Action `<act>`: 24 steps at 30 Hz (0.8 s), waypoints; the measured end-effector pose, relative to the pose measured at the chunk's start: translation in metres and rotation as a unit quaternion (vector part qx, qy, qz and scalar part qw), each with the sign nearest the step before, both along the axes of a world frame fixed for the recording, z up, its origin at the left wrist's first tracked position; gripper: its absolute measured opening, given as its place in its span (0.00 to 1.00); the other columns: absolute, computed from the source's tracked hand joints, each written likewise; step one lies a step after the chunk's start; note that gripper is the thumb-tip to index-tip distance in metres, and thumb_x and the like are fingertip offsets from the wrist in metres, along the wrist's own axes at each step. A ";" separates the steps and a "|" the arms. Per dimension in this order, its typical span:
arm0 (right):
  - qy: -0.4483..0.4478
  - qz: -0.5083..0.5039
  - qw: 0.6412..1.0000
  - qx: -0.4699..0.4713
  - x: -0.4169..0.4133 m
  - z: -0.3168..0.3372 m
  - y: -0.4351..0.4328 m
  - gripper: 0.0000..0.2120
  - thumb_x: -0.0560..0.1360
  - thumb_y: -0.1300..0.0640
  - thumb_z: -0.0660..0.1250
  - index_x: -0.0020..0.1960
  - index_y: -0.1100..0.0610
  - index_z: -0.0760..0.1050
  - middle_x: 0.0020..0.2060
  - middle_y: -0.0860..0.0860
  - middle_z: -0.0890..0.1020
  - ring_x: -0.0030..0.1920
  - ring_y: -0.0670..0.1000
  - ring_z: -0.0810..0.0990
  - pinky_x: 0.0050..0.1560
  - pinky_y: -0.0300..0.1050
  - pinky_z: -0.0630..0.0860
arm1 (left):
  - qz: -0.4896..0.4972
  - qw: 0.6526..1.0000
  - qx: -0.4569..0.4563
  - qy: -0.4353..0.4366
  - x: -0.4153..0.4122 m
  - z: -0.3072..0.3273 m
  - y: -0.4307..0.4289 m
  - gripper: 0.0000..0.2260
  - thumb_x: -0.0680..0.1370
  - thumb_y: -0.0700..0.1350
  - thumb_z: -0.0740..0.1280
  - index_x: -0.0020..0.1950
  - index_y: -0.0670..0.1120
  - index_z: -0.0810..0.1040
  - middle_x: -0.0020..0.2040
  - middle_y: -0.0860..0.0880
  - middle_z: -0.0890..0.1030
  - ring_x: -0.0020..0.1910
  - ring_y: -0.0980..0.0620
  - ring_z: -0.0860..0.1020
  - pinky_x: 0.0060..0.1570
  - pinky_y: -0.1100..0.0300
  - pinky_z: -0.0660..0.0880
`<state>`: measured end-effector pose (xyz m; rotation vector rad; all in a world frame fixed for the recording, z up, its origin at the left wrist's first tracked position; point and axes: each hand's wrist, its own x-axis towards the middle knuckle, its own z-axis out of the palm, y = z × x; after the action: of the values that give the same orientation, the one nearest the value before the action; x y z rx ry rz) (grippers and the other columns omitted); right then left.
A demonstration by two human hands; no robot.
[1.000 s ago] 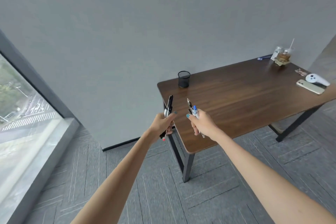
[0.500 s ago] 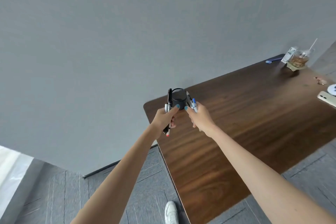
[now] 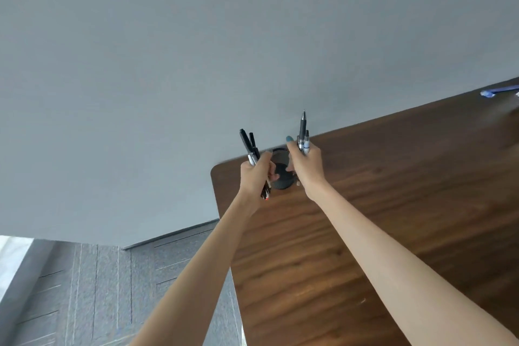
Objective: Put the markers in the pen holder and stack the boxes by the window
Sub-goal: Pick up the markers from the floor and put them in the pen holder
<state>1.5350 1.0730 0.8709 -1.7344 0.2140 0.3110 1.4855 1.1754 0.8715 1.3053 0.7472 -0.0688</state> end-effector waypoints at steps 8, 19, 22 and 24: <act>0.028 -0.029 0.993 0.114 0.048 -0.046 0.018 0.15 0.78 0.53 0.65 0.36 0.59 0.68 0.26 0.48 0.72 0.29 0.50 0.70 0.25 0.32 0.67 | 0.158 0.987 0.006 -0.031 0.027 -0.044 0.008 0.26 0.80 0.53 0.62 0.23 0.44 0.69 0.26 0.44 0.71 0.28 0.50 0.71 0.33 0.58 0.70; -0.012 0.052 0.991 0.124 0.059 -0.070 0.011 0.06 0.73 0.59 0.70 0.44 0.63 0.77 0.39 0.61 0.81 0.40 0.48 0.79 0.42 0.36 0.74 | 0.178 0.982 -0.015 -0.062 0.034 -0.062 0.001 0.26 0.79 0.55 0.64 0.25 0.47 0.62 0.24 0.50 0.63 0.27 0.50 0.66 0.31 0.58 0.67; -0.020 0.057 0.988 0.139 0.063 -0.069 0.003 0.08 0.73 0.61 0.71 0.50 0.64 0.78 0.46 0.60 0.84 0.46 0.48 0.83 0.46 0.34 0.76 | 0.162 0.984 -0.009 -0.075 0.039 -0.063 -0.002 0.24 0.79 0.56 0.63 0.27 0.44 0.65 0.26 0.47 0.66 0.29 0.49 0.68 0.34 0.55 0.67; -0.026 0.061 0.988 0.137 0.067 -0.071 -0.004 0.08 0.74 0.61 0.70 0.51 0.64 0.78 0.48 0.58 0.84 0.51 0.49 0.83 0.47 0.30 0.75 | 0.177 0.980 -0.019 -0.091 0.044 -0.062 -0.005 0.22 0.79 0.54 0.64 0.29 0.44 0.69 0.30 0.47 0.69 0.32 0.50 0.68 0.41 0.53 0.70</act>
<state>1.6018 1.0691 0.8004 -1.4834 0.0253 0.3668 1.5296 1.1709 0.8097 1.1079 0.8058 0.3168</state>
